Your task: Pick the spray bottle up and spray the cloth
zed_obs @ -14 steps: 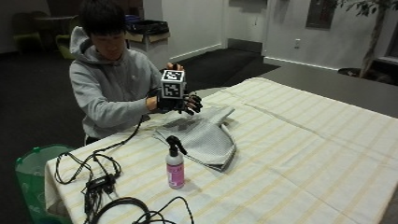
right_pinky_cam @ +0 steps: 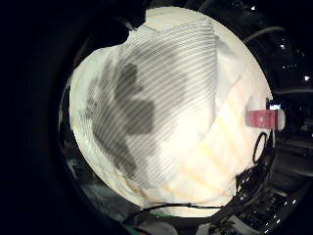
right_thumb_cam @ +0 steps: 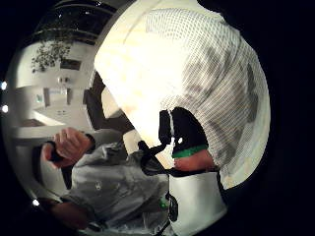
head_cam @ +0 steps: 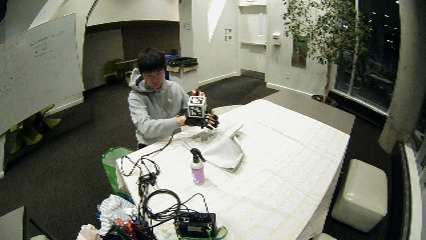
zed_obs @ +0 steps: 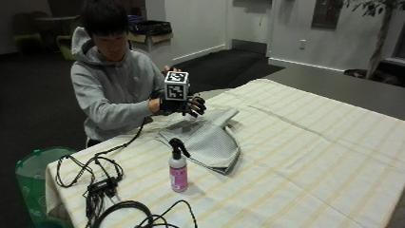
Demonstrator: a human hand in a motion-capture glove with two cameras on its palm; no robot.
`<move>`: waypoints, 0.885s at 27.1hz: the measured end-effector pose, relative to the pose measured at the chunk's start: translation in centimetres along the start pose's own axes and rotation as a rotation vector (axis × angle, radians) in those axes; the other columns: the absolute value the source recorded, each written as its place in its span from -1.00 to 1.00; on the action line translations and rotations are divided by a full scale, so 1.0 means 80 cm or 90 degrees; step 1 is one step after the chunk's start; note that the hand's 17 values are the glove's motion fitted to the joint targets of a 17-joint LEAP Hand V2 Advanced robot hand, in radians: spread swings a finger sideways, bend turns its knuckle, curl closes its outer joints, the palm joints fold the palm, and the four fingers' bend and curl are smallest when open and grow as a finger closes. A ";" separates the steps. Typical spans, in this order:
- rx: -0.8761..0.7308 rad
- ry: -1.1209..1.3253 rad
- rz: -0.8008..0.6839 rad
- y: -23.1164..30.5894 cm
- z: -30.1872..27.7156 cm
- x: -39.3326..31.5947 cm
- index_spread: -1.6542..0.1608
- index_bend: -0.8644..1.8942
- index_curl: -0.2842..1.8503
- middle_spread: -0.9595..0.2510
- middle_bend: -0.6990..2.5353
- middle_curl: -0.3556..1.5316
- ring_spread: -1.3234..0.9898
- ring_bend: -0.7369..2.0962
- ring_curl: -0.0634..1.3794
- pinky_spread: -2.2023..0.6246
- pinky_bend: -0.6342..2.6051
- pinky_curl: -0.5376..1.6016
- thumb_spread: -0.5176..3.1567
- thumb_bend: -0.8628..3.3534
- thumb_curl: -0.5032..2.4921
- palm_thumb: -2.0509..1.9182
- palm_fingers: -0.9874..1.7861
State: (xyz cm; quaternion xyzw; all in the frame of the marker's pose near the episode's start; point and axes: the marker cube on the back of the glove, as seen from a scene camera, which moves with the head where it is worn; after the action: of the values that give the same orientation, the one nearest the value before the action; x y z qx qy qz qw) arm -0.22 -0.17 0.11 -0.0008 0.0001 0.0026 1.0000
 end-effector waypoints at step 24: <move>0.066 0.067 0.000 0.049 -0.099 -0.008 0.43 -0.29 -0.55 0.48 -0.38 -0.29 0.17 -0.22 -0.57 0.72 -0.36 -0.22 -0.12 -0.55 -0.45 0.34 -0.05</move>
State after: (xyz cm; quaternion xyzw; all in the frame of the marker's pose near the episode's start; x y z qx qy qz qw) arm -0.91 3.70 -7.83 0.0512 0.0525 0.0026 0.9973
